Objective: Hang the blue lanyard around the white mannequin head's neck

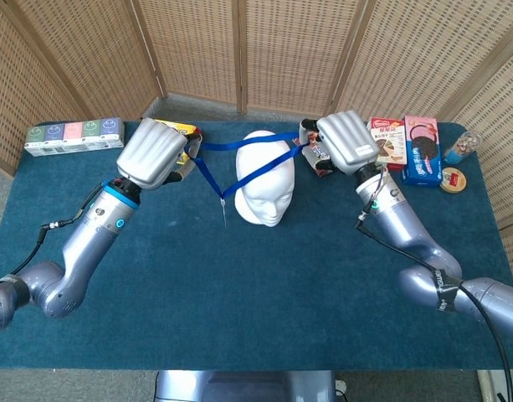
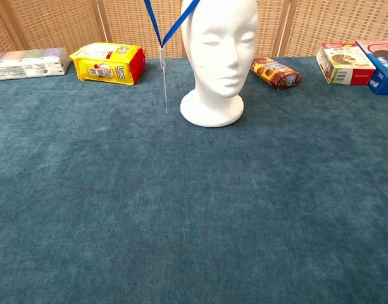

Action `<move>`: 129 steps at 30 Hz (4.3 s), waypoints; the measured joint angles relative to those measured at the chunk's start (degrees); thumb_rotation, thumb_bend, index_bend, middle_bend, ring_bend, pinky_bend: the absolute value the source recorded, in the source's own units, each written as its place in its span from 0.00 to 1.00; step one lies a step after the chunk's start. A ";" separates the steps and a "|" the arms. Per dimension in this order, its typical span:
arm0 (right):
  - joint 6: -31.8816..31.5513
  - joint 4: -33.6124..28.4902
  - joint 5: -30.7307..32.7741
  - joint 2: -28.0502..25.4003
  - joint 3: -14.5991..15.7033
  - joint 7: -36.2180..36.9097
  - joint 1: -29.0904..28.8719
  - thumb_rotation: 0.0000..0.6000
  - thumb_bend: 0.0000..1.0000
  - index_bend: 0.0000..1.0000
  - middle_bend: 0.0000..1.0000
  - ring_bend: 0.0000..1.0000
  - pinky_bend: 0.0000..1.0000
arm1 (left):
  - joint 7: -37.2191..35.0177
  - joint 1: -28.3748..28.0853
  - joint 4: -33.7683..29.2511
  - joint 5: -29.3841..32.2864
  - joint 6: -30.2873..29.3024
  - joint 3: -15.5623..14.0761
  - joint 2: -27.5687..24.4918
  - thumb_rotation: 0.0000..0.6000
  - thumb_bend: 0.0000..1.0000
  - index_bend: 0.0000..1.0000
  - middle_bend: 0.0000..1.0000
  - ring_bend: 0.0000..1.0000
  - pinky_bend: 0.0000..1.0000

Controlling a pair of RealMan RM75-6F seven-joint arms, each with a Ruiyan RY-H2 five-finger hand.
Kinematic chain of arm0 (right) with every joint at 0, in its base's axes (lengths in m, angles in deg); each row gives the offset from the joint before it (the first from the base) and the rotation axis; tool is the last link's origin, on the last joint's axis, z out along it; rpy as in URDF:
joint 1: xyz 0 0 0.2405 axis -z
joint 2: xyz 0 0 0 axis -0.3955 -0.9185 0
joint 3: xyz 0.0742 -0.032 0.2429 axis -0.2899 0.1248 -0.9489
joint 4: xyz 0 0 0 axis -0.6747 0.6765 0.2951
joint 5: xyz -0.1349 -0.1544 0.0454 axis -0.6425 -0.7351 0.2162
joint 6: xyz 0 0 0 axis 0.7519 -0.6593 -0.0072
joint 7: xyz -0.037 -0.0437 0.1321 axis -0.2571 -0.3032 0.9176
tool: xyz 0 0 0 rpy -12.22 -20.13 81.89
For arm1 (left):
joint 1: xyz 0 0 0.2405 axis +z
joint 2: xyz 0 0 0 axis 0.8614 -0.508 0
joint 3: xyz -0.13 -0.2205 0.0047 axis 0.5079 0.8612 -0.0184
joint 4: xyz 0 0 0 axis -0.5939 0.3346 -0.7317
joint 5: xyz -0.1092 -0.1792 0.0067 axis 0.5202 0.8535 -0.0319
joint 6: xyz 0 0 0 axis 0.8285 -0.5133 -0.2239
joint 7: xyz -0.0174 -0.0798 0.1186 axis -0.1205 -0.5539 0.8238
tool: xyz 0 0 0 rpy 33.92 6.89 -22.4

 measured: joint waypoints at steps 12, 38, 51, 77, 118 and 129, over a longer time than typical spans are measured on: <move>-0.33 -1.80 -1.01 -0.59 1.44 -0.14 1.77 1.00 0.52 0.78 1.00 1.00 1.00 | 1.53 0.11 -2.04 -0.65 1.36 -1.27 -0.21 0.96 0.45 0.62 1.00 0.97 0.91; -0.75 -1.52 -2.54 0.10 3.15 0.45 4.23 1.00 0.52 0.78 1.00 1.00 1.00 | 3.38 0.42 -3.54 -0.53 1.80 -2.62 0.72 0.96 0.45 0.62 1.00 0.97 0.91; 1.94 1.66 -0.99 1.31 3.29 -0.56 3.03 1.00 0.52 0.78 1.00 1.00 1.00 | 5.83 -0.72 -2.56 2.36 2.45 -2.62 1.96 0.96 0.45 0.62 1.00 0.97 0.91; 4.55 5.07 -0.38 3.05 3.86 -1.43 1.74 1.00 0.52 0.71 1.00 1.00 1.00 | 8.24 -1.77 -1.64 4.77 2.92 -3.72 3.34 0.96 0.38 0.62 1.00 0.97 0.91; 7.56 5.77 3.07 2.84 2.76 0.27 0.61 0.57 0.42 0.62 0.98 1.00 1.00 | 9.51 -1.97 -1.85 6.81 1.78 -4.26 3.13 0.94 0.28 0.62 1.00 0.97 0.91; 9.36 6.66 5.87 3.82 2.42 0.18 -0.77 0.21 0.42 0.60 0.98 1.00 1.00 | 8.57 -1.31 -1.65 6.45 1.52 -4.24 2.65 0.93 0.28 0.62 1.00 0.97 0.91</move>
